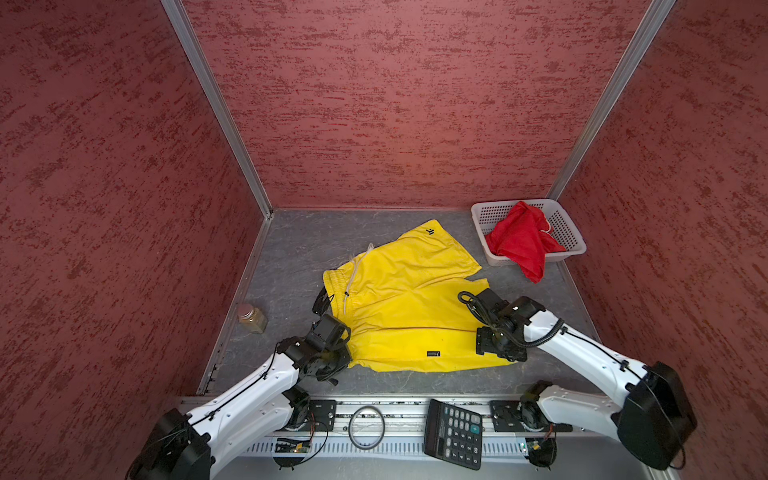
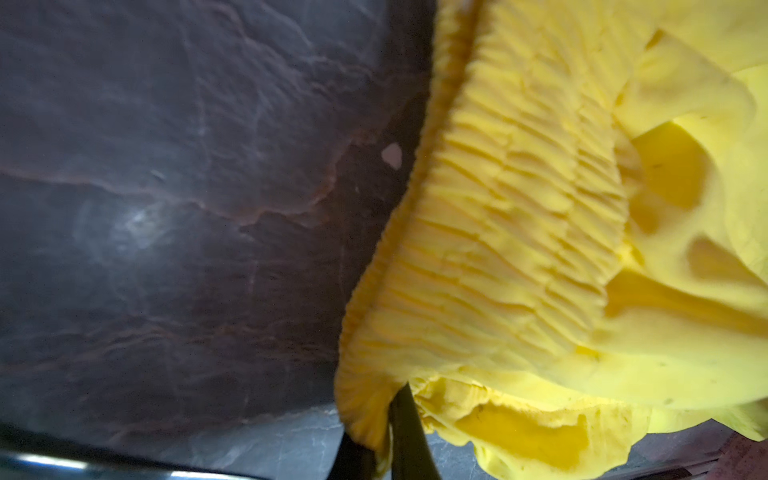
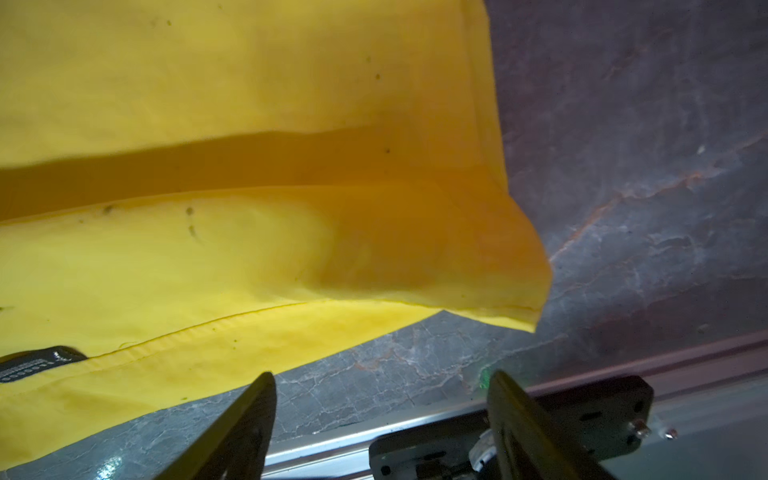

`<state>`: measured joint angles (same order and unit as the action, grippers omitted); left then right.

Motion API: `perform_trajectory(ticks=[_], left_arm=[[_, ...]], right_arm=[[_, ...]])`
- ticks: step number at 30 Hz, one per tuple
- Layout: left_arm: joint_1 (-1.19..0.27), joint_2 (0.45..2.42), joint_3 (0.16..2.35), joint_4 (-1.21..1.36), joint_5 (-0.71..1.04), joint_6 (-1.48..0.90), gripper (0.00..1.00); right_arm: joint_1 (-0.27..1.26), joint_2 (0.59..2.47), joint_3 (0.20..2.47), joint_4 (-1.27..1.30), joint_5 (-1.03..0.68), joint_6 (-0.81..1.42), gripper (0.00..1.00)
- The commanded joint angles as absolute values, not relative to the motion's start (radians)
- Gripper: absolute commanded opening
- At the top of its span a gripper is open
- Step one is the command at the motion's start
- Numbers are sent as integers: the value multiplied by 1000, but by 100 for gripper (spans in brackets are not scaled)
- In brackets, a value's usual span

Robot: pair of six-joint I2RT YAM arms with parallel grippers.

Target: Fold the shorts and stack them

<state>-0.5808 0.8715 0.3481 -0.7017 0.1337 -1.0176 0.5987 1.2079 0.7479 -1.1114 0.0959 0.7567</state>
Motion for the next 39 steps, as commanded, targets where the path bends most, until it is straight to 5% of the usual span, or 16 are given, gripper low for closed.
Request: perform_trajectory(ticks=[1,9,19,24,26,30,33,39], left_arm=[[-560,911,310,-740,124,-980,0],[-521,907,288,-732,151,-958,0],[-488,899,267,-724,173,-945,0],[-486,868,272,-749,175,-947,0],[-484,848,272,-760,174,-948,0],[-480,827,270,-770,176,-951,0],[-478,826,266,-766,180,-953,0],[-476,833,259,-752,185,-951,0]], right_arm=[[619,1274,693,-972,87,823,81],[618,1320,636,-859,168,863,75],[598,1261,644,-889,217,868,5],[570,1182,692,-972,254,863,0],[544,1151,706,-1016,260,861,10],[447,1079,680,-1059,197,838,67],[398,1032,666,-1071,202,834,98],[356,1022,641,-1012,203,861,99]])
